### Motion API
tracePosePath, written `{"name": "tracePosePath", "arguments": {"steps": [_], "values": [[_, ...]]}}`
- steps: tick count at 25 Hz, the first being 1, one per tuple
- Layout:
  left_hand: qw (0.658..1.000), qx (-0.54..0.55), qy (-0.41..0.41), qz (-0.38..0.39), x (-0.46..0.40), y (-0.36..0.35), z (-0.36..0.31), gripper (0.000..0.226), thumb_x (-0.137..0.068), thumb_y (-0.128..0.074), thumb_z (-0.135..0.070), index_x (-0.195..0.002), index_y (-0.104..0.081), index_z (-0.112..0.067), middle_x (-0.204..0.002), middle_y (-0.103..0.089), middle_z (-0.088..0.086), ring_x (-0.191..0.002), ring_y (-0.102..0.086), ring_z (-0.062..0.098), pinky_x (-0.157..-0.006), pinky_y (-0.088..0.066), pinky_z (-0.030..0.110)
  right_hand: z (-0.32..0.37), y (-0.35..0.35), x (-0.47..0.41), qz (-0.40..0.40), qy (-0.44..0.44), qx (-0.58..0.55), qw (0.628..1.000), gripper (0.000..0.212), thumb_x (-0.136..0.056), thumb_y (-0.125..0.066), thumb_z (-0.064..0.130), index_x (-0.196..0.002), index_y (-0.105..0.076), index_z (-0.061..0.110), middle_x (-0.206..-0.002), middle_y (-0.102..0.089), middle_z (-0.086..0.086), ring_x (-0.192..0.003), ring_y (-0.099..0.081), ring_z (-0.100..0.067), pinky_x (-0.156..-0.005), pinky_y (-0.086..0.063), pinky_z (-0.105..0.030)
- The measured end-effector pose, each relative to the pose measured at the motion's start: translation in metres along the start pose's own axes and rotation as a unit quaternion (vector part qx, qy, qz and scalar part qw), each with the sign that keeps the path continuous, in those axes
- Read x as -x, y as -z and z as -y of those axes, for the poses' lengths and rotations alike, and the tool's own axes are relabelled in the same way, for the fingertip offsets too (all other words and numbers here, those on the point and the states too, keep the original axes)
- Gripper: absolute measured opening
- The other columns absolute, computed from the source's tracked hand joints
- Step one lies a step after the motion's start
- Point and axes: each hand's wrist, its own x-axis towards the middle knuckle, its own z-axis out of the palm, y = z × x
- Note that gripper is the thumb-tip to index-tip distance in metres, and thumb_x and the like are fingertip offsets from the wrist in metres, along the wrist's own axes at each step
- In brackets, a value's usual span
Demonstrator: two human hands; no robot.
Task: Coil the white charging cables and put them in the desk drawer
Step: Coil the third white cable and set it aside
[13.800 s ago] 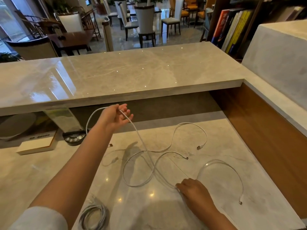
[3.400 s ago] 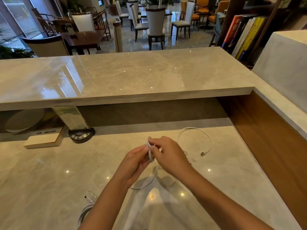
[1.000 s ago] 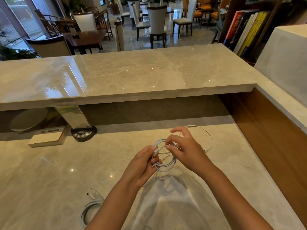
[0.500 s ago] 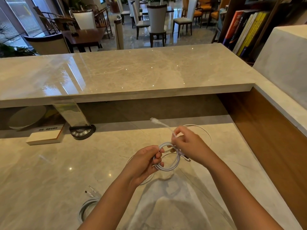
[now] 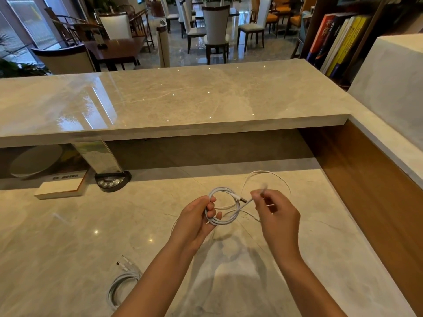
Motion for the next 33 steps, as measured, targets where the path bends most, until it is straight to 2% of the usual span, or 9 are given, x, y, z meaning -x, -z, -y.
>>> {"name": "tracePosePath", "arguments": {"steps": [3, 5, 7, 11, 13, 15, 20, 25, 33], "values": [[0.996, 0.005, 0.035, 0.077, 0.008, 0.002, 0.002, 0.024, -0.096, -0.039, -0.009, -0.082, -0.057, -0.003, -0.055, -0.045, 0.000, -0.043, -0.040, 0.007, -0.052, -0.050, 0.021, -0.007, 0.005, -0.031, 0.114, -0.182, -0.067, 0.974, 0.016, -0.085, -0.063, 0.015, -0.070, -0.068, 0.014, -0.062, -0.063, 0.001, -0.052, -0.054, -0.006, -0.051, -0.043, -0.021], [0.993, -0.017, 0.039, 0.106, 0.009, 0.003, 0.001, 0.024, -0.096, -0.039, -0.010, -0.082, -0.058, -0.003, -0.055, -0.045, -0.001, -0.044, -0.040, 0.006, -0.052, -0.049, 0.021, -0.009, 0.010, -0.048, 0.259, -0.244, -0.089, 0.930, 0.017, -0.087, -0.060, 0.012, -0.073, -0.069, 0.007, -0.065, -0.064, -0.001, -0.049, -0.052, -0.008, -0.048, -0.041, -0.020], [0.993, -0.031, 0.032, 0.108, 0.008, 0.006, -0.001, 0.023, -0.096, -0.039, -0.011, -0.083, -0.057, -0.003, -0.055, -0.045, -0.002, -0.044, -0.039, 0.006, -0.052, -0.048, 0.020, -0.011, 0.014, -0.057, 0.325, -0.275, -0.112, 0.898, 0.015, -0.089, -0.059, 0.010, -0.081, -0.068, 0.002, -0.067, -0.065, -0.003, -0.045, -0.050, -0.008, -0.045, -0.041, -0.017], [0.979, -0.137, 0.057, 0.140, 0.007, 0.007, -0.011, 0.024, -0.097, -0.040, -0.009, -0.084, -0.059, -0.003, -0.057, -0.046, -0.001, -0.046, -0.040, 0.007, -0.054, -0.049, 0.021, -0.004, 0.014, -0.059, 0.395, -0.194, -0.030, 0.897, 0.016, -0.088, -0.059, 0.012, -0.098, -0.071, 0.008, -0.071, -0.066, -0.005, -0.053, -0.054, -0.010, -0.048, -0.043, -0.021], [0.956, -0.236, 0.081, 0.155, 0.006, 0.005, -0.019, 0.026, -0.096, -0.040, -0.008, -0.083, -0.063, -0.004, -0.057, -0.046, 0.000, -0.046, -0.041, 0.006, -0.054, -0.049, 0.020, 0.003, 0.012, -0.058, 0.468, -0.119, 0.048, 0.874, 0.019, -0.090, -0.055, 0.016, -0.095, -0.073, 0.018, -0.065, -0.063, -0.004, -0.056, -0.052, -0.014, -0.052, -0.041, -0.027], [0.939, -0.290, 0.093, 0.162, 0.004, 0.003, -0.027, 0.029, -0.096, -0.041, -0.009, -0.082, -0.066, -0.005, -0.057, -0.047, 0.000, -0.046, -0.042, 0.006, -0.055, -0.049, 0.020, 0.011, 0.014, -0.059, 0.512, -0.125, 0.021, 0.849, 0.022, -0.093, -0.051, 0.019, -0.090, -0.073, 0.016, -0.061, -0.063, 0.001, -0.053, -0.051, -0.013, -0.054, -0.042, -0.027], [0.927, -0.337, 0.060, 0.152, 0.001, -0.002, -0.036, 0.031, -0.096, -0.043, -0.010, -0.073, -0.064, -0.008, -0.053, -0.052, 0.000, -0.048, -0.046, 0.008, -0.057, -0.051, 0.021, 0.014, 0.012, -0.051, 0.490, -0.187, -0.081, 0.848, 0.019, -0.094, -0.050, 0.009, -0.087, -0.066, 0.002, -0.056, -0.066, 0.003, -0.046, -0.053, -0.007, -0.048, -0.045, -0.017], [0.990, -0.033, 0.100, 0.091, 0.001, 0.002, -0.013, 0.040, -0.099, -0.034, -0.023, -0.091, -0.068, -0.002, -0.067, -0.068, 0.007, -0.058, -0.066, 0.014, -0.063, -0.057, 0.031, 0.005, 0.005, -0.046, 0.381, -0.230, -0.137, 0.885, 0.021, -0.095, -0.046, 0.008, -0.089, -0.065, 0.000, -0.052, -0.063, 0.001, -0.041, -0.052, -0.006, -0.042, -0.042, -0.014], [0.984, 0.043, 0.116, 0.131, 0.003, 0.017, -0.010, 0.028, -0.083, -0.049, -0.019, -0.087, -0.070, -0.002, -0.059, -0.055, 0.003, -0.056, -0.058, 0.013, -0.072, -0.056, 0.032, 0.002, 0.000, -0.042, 0.375, -0.221, -0.131, 0.891, 0.025, -0.097, -0.042, 0.011, -0.092, -0.064, 0.000, -0.051, -0.060, 0.006, -0.041, -0.047, -0.004, -0.043, -0.039, -0.013]]}}
